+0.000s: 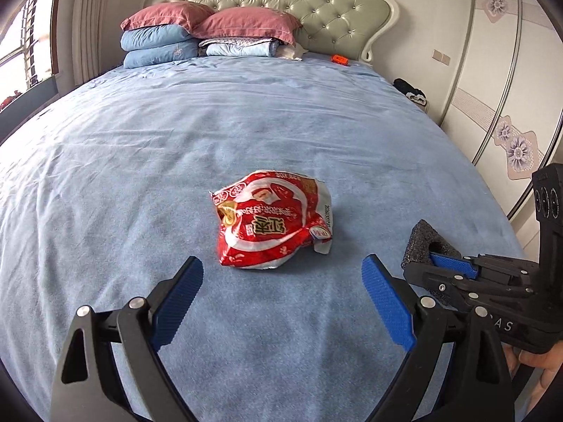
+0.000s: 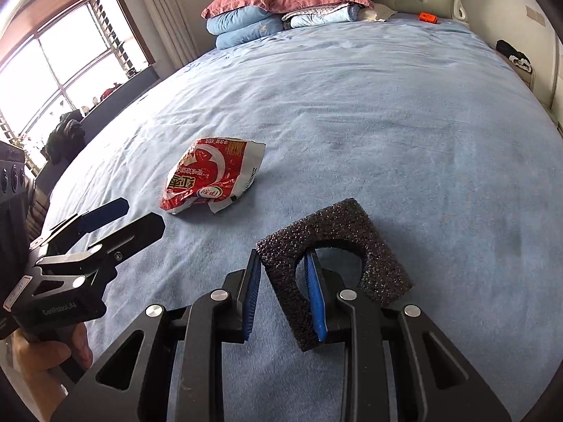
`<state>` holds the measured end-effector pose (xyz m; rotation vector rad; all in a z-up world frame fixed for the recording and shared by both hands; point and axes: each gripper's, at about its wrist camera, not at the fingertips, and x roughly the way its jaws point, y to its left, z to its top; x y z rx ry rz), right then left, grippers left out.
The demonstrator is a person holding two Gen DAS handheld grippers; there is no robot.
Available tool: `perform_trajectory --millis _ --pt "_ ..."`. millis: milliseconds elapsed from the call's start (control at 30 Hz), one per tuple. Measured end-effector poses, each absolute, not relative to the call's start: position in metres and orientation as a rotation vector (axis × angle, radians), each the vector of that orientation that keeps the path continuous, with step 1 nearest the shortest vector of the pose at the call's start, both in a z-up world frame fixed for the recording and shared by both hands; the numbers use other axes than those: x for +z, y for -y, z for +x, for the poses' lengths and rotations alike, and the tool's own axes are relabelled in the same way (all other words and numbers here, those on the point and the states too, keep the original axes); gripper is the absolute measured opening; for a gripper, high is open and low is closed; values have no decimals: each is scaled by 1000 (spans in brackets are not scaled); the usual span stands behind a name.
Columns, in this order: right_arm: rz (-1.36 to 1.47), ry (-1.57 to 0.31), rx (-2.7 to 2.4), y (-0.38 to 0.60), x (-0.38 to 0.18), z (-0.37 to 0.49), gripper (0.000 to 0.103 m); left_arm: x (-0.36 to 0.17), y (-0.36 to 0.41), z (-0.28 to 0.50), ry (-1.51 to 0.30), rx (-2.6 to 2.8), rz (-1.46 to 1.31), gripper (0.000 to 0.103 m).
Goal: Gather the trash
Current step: 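Grasp the red snack wrapper with the left tool while the right tool holds the foam block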
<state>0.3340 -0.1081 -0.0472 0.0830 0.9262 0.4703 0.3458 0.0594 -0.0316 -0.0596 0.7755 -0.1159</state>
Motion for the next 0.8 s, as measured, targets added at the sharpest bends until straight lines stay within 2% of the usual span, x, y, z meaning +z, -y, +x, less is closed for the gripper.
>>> perform_trajectory --millis 233,400,500,567,633,767,800 --pt "78 -915 475 103 -52 345 25 -38 -74 393 -841 -130 -86 99" --pt "95 -910 492 104 -56 347 25 -66 -82 426 -941 -153 -161 99" --pt "107 -908 500 106 -57 347 25 -67 -79 425 -921 -151 -142 97" --pt "108 -907 501 106 -57 347 25 -67 -74 423 -911 -155 -125 89" --pt "112 -906 503 106 -57 347 25 -66 -70 421 -901 -156 -120 66" --pt "132 -902 515 109 -57 347 25 -65 -64 414 -883 -199 -121 39" --pt "137 -900 519 109 -57 347 25 -64 -62 413 -879 -224 -128 26"
